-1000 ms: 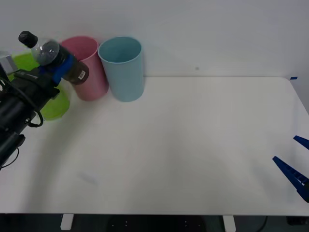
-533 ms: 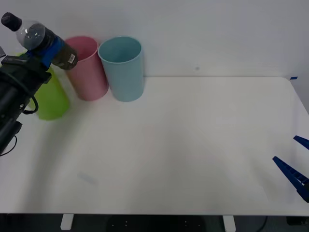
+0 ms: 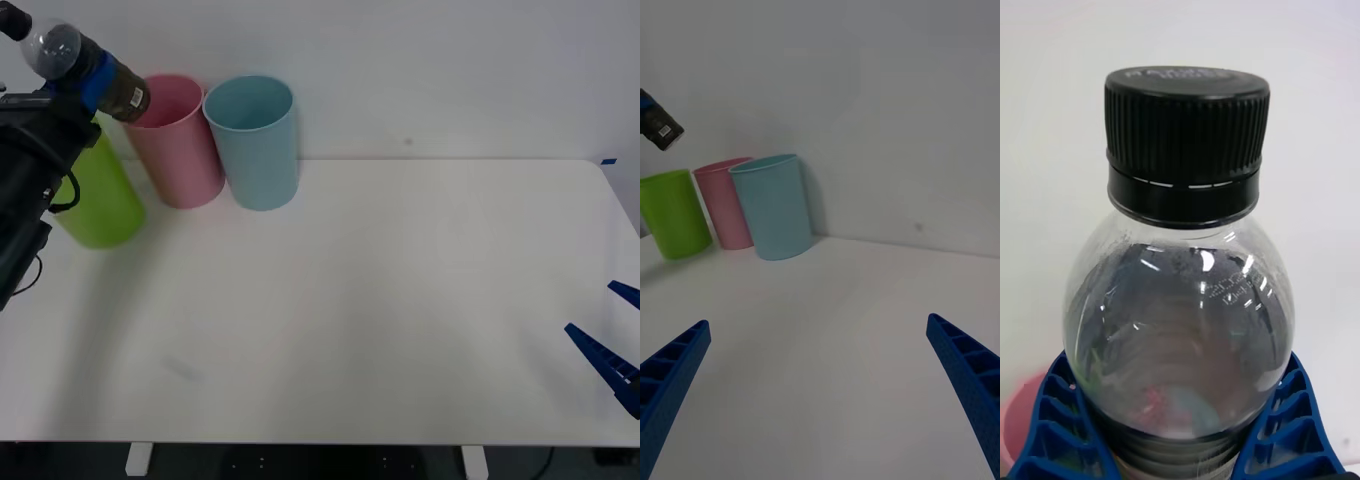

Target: Grasp the object on the table and drop it into the matching bin: aluminum can to the light blue bin, PET bottle to the pink bin.

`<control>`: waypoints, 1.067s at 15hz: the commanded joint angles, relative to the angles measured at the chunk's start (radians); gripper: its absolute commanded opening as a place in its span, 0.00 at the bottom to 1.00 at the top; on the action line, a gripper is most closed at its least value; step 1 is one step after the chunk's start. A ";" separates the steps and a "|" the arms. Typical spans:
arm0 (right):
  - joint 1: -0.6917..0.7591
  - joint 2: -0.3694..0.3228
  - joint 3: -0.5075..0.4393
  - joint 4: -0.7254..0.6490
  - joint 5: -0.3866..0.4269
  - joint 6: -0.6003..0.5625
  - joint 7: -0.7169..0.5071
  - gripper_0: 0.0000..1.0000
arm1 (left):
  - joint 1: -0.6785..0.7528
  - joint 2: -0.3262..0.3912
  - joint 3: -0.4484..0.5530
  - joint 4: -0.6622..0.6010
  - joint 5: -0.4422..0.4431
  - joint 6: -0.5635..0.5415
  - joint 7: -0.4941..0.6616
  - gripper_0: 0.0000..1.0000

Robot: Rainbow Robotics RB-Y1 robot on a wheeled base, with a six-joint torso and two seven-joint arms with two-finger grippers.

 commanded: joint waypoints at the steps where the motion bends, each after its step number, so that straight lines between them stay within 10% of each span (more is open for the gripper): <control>1: 0.000 0.000 0.000 0.000 0.000 0.000 0.000 1.00 | -0.070 0.005 0.001 0.080 -0.043 0.006 -0.004 0.00; 16: 0.000 0.000 0.000 0.000 0.000 0.000 0.000 1.00 | -0.489 0.013 -0.001 0.557 -0.359 0.025 -0.024 0.00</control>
